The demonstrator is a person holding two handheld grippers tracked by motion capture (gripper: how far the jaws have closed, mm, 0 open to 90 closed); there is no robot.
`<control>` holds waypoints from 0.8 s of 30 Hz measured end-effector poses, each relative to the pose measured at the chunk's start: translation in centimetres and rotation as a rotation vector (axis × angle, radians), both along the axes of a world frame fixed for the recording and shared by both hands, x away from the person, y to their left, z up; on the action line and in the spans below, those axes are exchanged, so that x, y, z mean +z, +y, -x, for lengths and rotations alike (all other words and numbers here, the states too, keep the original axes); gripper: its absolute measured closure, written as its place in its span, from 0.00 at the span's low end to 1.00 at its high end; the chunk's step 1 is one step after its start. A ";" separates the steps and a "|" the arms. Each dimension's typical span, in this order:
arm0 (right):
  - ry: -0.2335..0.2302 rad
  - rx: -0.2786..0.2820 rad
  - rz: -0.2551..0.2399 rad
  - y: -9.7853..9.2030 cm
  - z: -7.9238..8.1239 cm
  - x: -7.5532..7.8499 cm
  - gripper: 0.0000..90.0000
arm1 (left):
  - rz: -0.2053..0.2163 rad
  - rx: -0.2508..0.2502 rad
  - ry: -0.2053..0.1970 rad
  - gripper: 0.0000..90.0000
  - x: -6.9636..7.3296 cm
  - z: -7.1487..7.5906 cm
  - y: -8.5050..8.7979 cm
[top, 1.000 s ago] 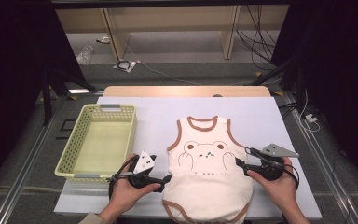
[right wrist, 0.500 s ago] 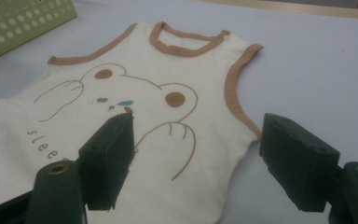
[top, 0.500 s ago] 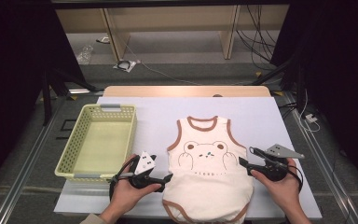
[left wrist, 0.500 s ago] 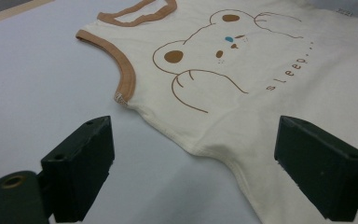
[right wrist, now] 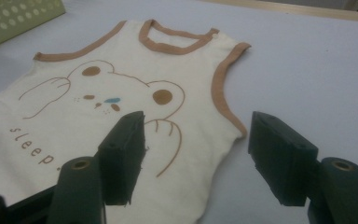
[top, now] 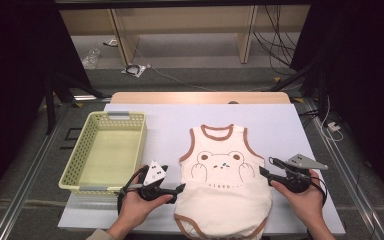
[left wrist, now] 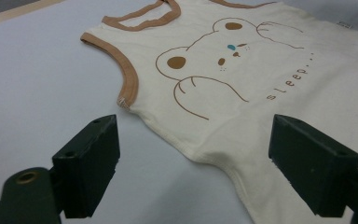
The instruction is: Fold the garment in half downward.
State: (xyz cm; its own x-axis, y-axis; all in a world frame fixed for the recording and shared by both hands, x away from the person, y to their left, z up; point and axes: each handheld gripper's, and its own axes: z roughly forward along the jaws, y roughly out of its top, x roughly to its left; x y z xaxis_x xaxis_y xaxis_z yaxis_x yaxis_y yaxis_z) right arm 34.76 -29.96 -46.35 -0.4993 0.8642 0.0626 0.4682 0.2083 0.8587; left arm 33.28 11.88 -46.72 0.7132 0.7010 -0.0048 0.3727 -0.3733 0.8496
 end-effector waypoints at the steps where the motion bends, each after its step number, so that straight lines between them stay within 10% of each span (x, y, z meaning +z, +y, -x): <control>1: 0.000 -0.004 0.001 0.0 0.0 0.0 0.44 | 0.001 0.000 0.001 0.19 0.1 0.0 -0.1; 15: 0.019 -0.020 0.015 0.1 -1.4 0.1 0.55 | 0.013 0.012 0.051 0.31 0.0 -1.6 -0.6; 24: 0.030 -0.071 0.038 0.7 -4.5 0.8 0.50 | -0.020 0.036 0.054 0.31 1.2 -6.1 -1.8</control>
State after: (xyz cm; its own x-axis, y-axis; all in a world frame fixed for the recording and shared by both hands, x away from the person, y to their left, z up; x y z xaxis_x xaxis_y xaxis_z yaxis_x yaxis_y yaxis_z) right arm 39.25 -29.23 -45.58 -0.4352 0.8993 0.0432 0.5081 0.2057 0.8364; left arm 39.43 10.12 -45.52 0.6865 0.7265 -0.0288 0.4316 -0.3753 0.8203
